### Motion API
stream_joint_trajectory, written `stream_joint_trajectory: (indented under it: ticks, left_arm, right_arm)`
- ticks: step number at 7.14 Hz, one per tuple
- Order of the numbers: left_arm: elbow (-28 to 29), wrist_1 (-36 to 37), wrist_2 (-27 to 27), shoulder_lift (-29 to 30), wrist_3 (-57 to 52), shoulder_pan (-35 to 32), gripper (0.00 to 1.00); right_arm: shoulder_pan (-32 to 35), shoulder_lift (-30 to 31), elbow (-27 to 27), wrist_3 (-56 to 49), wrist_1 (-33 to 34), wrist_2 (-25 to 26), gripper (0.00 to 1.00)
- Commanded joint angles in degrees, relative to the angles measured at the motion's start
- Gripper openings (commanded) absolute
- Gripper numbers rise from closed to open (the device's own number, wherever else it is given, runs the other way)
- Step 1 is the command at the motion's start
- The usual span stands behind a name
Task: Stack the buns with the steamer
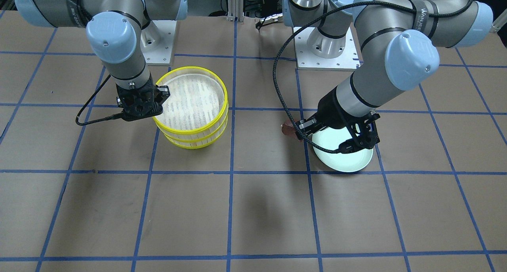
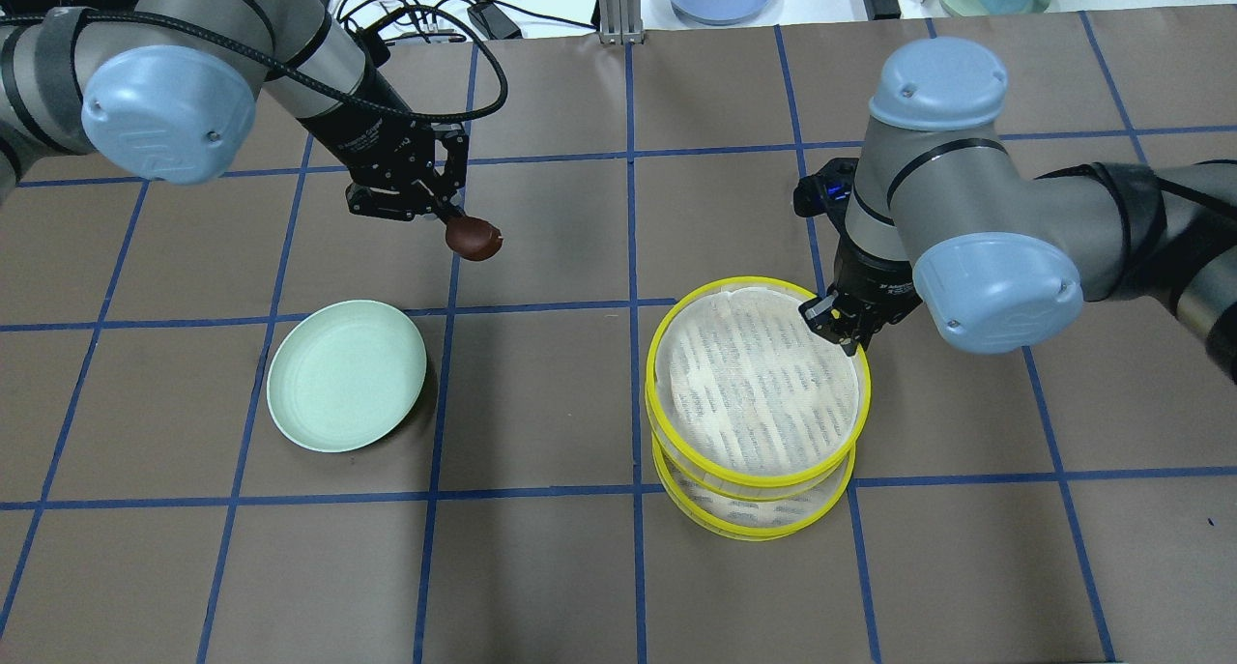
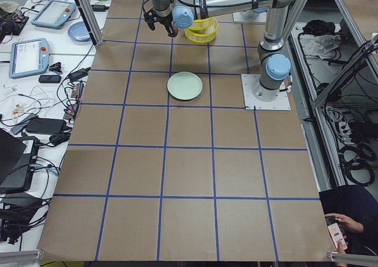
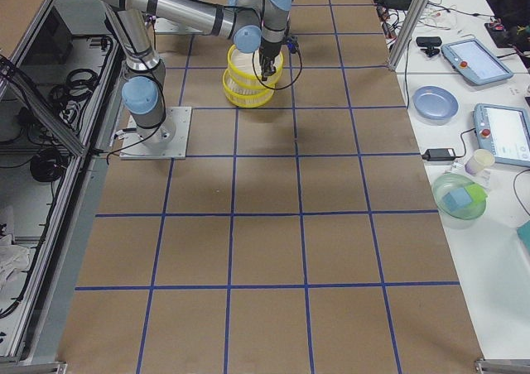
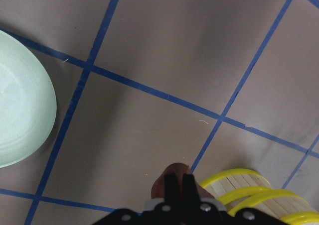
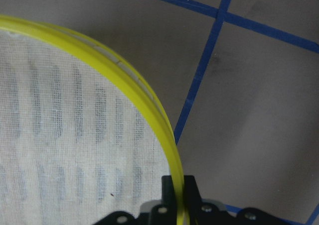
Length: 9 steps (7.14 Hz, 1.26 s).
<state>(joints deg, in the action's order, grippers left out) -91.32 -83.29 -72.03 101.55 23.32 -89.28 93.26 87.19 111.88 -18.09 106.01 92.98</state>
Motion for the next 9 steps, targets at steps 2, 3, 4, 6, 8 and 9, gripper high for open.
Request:
stream_joint_trajectory:
  ticks: [2, 3, 4, 6, 8, 9]
  left_arm:
    - [-0.08, -0.03, 0.05, -0.47, 1.73, -2.03, 0.0]
    - [-0.09, -0.03, 0.05, -0.56, 1.9, -2.03, 0.0]
    - [-0.09, -0.03, 0.05, -0.39, 1.9, -2.12, 0.0]
    - [-0.17, -0.03, 1.26, -0.47, 1.9, -2.21, 0.0]
    - [-0.09, -0.03, 3.72, -0.65, 2.25, -2.64, 0.0]
    - [-0.09, 0.06, 3.91, -0.73, 3.99, -3.52, 0.0]
  right_arm:
    - [0.0, -0.78, 2.46, -8.19, 4.72, 0.8, 0.0]
    - [0.0, -0.96, 2.46, -8.02, 4.73, 0.8, 0.0]
    - [0.17, -1.23, 2.55, -8.01, 4.47, 0.8, 0.0]
    - [0.35, -1.4, 2.72, -7.49, 3.76, 0.98, 0.0]
    - [0.35, -1.58, 2.9, -7.4, 3.76, 0.98, 0.0]
    - [0.35, -1.75, 2.9, -7.05, 3.76, 0.98, 0.0]
